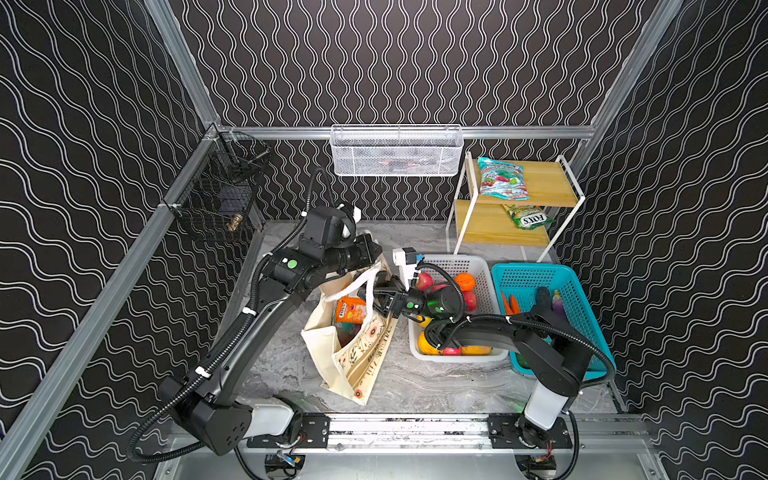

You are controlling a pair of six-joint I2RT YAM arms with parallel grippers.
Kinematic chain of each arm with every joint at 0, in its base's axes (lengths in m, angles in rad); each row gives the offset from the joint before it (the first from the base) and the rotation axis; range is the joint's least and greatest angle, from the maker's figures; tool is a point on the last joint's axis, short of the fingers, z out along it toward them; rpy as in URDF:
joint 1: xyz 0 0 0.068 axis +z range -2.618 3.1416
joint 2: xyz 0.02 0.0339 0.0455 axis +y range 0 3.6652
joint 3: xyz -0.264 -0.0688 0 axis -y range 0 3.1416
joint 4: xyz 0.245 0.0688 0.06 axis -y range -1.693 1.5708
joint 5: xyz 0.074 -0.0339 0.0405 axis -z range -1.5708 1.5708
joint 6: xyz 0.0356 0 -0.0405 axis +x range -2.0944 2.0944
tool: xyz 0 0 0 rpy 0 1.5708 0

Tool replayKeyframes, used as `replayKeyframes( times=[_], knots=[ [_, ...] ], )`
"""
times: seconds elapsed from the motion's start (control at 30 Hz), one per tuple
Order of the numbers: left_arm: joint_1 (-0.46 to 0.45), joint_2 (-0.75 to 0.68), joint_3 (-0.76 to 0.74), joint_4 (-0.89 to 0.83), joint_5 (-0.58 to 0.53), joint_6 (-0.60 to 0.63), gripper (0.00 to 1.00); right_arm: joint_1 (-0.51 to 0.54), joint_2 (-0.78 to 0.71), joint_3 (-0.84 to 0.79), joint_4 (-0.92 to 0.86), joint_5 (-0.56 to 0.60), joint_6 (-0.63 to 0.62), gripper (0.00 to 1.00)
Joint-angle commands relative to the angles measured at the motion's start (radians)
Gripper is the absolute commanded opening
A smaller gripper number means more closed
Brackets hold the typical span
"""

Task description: Place the food into the grocery bag and tie it

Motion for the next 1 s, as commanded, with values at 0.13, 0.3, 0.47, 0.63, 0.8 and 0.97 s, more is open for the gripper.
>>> replayKeyframes(
  times=[0.13, 0.3, 0.47, 0.63, 0.8, 0.97],
  knots=[
    [-0.013, -0.015, -0.030, 0.013, -0.020, -0.008, 0.00, 0.019, -0.001, 0.030, 0.227, 0.100, -0.079, 0.81],
    [-0.023, -0.035, -0.056, 0.017, -0.034, -0.015, 0.00, 0.024, 0.010, 0.040, 0.228, 0.174, -0.105, 0.82],
    [-0.031, -0.053, -0.088, 0.027, -0.043, -0.024, 0.00, 0.041, 0.029, 0.085, 0.228, 0.190, -0.109, 0.84],
    [-0.039, -0.060, -0.107, 0.031, -0.038, -0.028, 0.00, 0.061, 0.045, 0.113, 0.226, 0.202, -0.124, 0.90],
    [-0.040, -0.067, -0.100, 0.013, -0.041, -0.018, 0.00, 0.061, 0.062, 0.123, 0.227, 0.222, -0.098, 0.86],
    [-0.040, -0.077, -0.091, -0.002, -0.047, -0.013, 0.00, 0.061, 0.061, 0.116, 0.227, 0.248, -0.073, 0.67]
  ],
)
